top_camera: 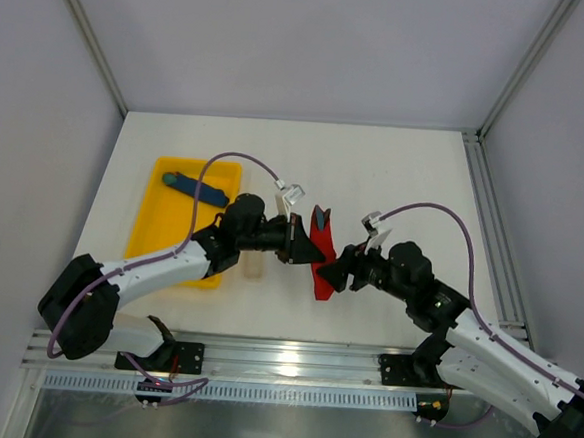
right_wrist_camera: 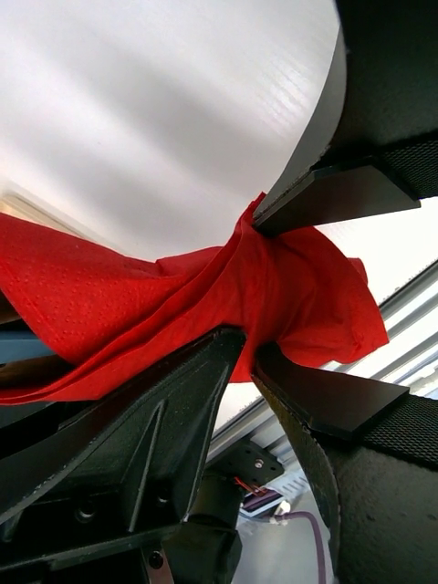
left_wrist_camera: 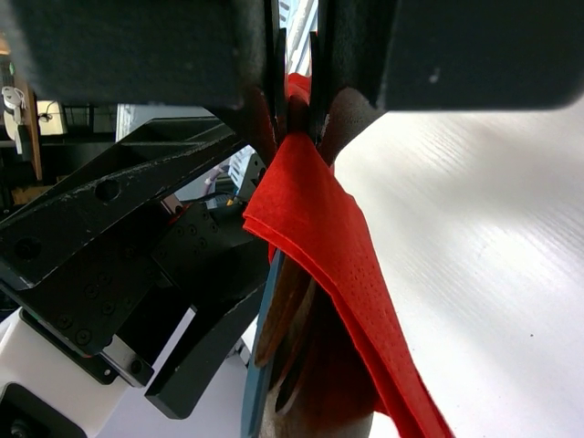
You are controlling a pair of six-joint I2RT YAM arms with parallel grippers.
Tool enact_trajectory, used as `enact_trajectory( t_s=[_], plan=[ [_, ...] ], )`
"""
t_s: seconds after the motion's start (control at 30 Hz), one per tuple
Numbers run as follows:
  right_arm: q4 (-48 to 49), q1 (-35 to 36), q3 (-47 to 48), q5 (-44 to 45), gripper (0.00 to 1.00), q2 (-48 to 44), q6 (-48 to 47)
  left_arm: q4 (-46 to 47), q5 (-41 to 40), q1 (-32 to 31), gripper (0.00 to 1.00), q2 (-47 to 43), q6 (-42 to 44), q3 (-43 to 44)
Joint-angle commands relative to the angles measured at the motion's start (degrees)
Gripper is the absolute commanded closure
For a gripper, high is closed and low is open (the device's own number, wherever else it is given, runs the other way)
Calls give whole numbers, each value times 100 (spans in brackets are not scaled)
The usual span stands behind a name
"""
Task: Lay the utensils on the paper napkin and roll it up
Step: Roll the napkin.
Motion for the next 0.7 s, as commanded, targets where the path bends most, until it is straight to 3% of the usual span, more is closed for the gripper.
enact_trajectory(
  t_s=[0.0, 0.4, 0.67],
  plan=[
    [704, 26, -83, -201, 34, -51, 77, 532, 363, -66, 99, -204, -46, -8],
    [1565, -97, -760, -676, 39, -604, 191, 717, 609, -67, 99, -292, 42, -132],
    [986, -158, -752, -553, 34, -1088, 94, 198, 645, -67, 100, -433, 332, 35]
  ],
)
